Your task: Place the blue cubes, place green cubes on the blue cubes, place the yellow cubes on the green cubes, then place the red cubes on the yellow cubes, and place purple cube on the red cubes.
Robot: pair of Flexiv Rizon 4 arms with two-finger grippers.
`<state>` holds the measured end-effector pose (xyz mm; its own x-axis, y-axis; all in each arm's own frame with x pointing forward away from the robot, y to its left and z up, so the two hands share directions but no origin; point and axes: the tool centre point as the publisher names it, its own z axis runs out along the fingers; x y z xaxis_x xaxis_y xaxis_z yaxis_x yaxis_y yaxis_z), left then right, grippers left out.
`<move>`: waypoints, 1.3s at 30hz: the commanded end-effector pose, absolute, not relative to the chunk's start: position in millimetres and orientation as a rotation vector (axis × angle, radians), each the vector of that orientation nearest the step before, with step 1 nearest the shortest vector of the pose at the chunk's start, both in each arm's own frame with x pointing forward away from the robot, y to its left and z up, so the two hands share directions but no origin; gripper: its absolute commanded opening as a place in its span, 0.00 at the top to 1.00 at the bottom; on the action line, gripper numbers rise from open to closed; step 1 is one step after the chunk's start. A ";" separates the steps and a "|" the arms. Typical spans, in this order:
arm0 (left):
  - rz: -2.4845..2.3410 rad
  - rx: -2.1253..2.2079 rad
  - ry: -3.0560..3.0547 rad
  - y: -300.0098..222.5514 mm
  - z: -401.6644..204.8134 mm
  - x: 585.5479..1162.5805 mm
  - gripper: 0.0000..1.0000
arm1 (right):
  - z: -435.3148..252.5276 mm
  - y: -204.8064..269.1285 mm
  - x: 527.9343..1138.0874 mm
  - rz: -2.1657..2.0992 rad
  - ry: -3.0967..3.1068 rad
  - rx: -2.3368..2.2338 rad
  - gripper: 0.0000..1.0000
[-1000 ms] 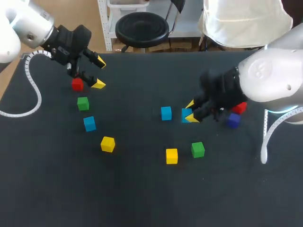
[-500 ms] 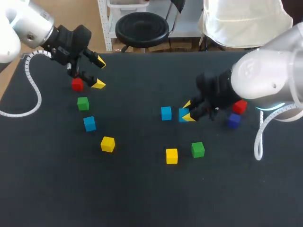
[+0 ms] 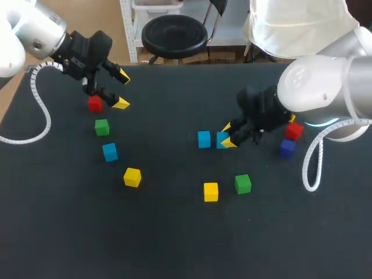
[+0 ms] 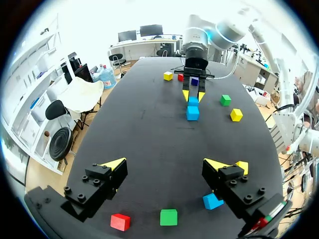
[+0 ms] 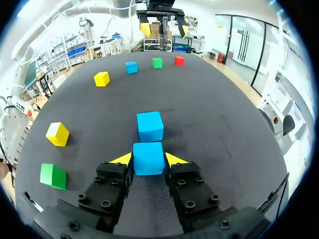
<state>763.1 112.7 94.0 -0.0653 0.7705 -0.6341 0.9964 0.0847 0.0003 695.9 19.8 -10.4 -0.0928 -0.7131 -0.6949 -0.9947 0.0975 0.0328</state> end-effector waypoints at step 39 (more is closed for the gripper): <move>-0.617 1.734 1.890 112.7 93.9 762.0 0.00 | -13.1 23.3 708.8 0.740 1.808 -1.743 1.00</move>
<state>763.1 112.7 94.0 -0.0653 0.7705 -0.6341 0.9964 0.0846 0.0003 708.6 23.6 -11.7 -0.0382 -0.7168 -0.6962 -0.9992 0.0228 0.0314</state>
